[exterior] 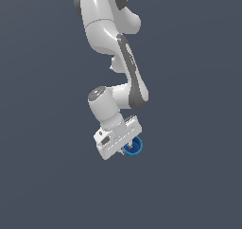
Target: Pick up the object and move it to a goal position.
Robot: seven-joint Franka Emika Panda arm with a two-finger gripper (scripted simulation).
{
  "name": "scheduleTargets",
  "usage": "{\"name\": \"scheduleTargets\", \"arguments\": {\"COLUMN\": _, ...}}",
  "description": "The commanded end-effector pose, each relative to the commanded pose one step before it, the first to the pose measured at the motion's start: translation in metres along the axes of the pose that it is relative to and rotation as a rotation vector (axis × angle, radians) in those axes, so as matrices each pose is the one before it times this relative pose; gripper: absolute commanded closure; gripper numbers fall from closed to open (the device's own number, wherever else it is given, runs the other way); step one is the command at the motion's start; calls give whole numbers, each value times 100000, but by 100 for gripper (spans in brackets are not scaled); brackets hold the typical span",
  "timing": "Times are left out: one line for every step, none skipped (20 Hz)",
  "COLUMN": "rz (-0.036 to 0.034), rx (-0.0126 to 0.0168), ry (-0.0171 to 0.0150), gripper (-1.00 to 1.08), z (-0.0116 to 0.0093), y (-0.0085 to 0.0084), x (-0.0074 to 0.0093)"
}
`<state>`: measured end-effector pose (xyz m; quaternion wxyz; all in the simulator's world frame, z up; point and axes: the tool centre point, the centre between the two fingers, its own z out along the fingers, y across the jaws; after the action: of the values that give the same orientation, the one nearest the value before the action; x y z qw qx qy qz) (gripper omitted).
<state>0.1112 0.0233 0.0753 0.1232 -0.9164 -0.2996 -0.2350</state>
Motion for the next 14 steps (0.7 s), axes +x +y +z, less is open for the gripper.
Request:
{"name": "scheduleTargets", "arguments": {"rz": 107, "rx": -27, "ry": -85, "gripper": 108, "z": 43, "y": 57, "x": -98}}
{"name": "scheduleTargets", "arguments": {"rz": 0, "rx": 0, "ry": 0, "gripper": 108, "z": 0, "y": 0, "x": 0}}
{"name": "scheduleTargets", "arguments": {"rz": 0, "rx": 0, "ry": 0, "gripper": 108, "z": 0, "y": 0, "x": 0}}
{"name": "scheduleTargets", "arguments": {"rz": 0, "rx": 0, "ry": 0, "gripper": 108, "z": 0, "y": 0, "x": 0}}
{"name": "scheduleTargets", "arguments": {"rz": 0, "rx": 0, "ry": 0, "gripper": 108, "z": 0, "y": 0, "x": 0}}
{"name": "scheduleTargets", "arguments": {"rz": -112, "rx": -13, "ry": 80, "gripper": 108, "z": -42, "y": -49, "x": 98}}
{"name": "scheduleTargets", "arguments": {"rz": 0, "rx": 0, "ry": 0, "gripper": 108, "z": -17, "y": -13, "x": 5}}
{"name": "scheduleTargets", "arguments": {"rz": 0, "rx": 0, "ry": 0, "gripper": 108, "z": -51, "y": -39, "x": 14}}
{"name": "scheduleTargets", "arguments": {"rz": 0, "rx": 0, "ry": 0, "gripper": 108, "z": -85, "y": -65, "x": 23}}
{"name": "scheduleTargets", "arguments": {"rz": 0, "rx": 0, "ry": 0, "gripper": 108, "z": -119, "y": -92, "x": 32}}
{"name": "scheduleTargets", "arguments": {"rz": 0, "rx": 0, "ry": 0, "gripper": 108, "z": -154, "y": -119, "x": 42}}
{"name": "scheduleTargets", "arguments": {"rz": -10, "rx": -25, "ry": -41, "gripper": 108, "z": -177, "y": -147, "x": 47}}
{"name": "scheduleTargets", "arguments": {"rz": 0, "rx": 0, "ry": 0, "gripper": 108, "z": -226, "y": -174, "x": 62}}
{"name": "scheduleTargets", "arguments": {"rz": -11, "rx": -25, "ry": -40, "gripper": 108, "z": -249, "y": -203, "x": 68}}
